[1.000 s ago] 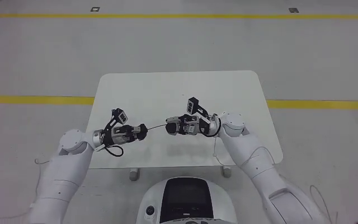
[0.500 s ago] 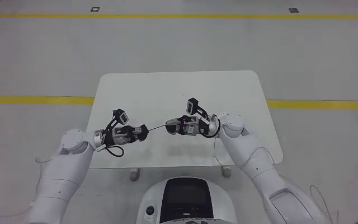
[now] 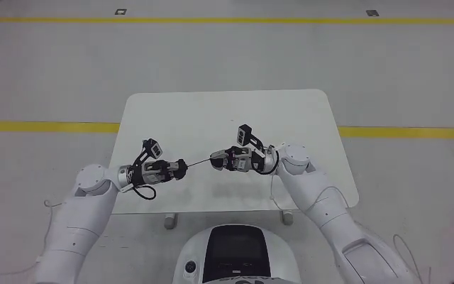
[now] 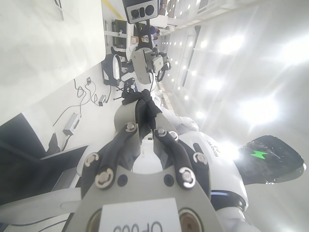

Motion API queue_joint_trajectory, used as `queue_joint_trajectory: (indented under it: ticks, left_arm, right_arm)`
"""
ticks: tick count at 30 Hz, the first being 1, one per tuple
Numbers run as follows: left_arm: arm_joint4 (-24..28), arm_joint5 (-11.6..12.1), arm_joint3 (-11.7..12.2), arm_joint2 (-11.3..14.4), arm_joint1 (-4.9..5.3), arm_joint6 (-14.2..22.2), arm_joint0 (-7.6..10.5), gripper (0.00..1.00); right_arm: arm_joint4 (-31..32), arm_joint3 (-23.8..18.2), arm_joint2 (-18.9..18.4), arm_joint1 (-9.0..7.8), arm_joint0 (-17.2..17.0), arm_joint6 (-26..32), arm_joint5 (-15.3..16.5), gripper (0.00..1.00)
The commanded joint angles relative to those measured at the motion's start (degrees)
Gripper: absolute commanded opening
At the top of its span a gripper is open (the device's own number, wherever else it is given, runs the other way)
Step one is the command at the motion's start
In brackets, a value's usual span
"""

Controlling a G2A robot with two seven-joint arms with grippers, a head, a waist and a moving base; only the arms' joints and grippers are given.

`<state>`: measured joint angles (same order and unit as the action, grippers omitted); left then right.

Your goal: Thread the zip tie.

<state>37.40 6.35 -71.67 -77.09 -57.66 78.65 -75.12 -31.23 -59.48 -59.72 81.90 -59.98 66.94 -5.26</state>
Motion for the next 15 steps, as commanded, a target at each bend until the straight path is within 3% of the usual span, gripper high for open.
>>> queue_joint_trajectory:
  ticks: [1, 7, 11, 15]
  left_arm:
    - [0.05, 0.06, 0.11, 0.11, 0.09, -0.07, 0.07, 0.0]
    - [0.3, 0.22, 0.39, 0.45, 0.31, -0.12, 0.29, 0.0]
    - [0.49, 0.26, 0.57, 0.68, 0.45, -0.19, 0.4, 0.0]
    - [0.57, 0.23, 0.82, 1.04, 0.57, -0.63, 0.56, 0.0]
  right_arm:
    - [-0.09, -0.11, 0.13, -0.07, 0.01, -0.05, -0.02, 0.11]
    - [-0.28, -0.2, 0.49, -0.27, 0.12, -0.11, -0.08, 0.11]
    - [-0.41, -0.21, 0.76, -0.39, 0.23, -0.16, -0.14, 0.02]
    - [-0.41, -0.15, 1.05, -0.51, 0.35, -0.46, -0.16, 0.0]
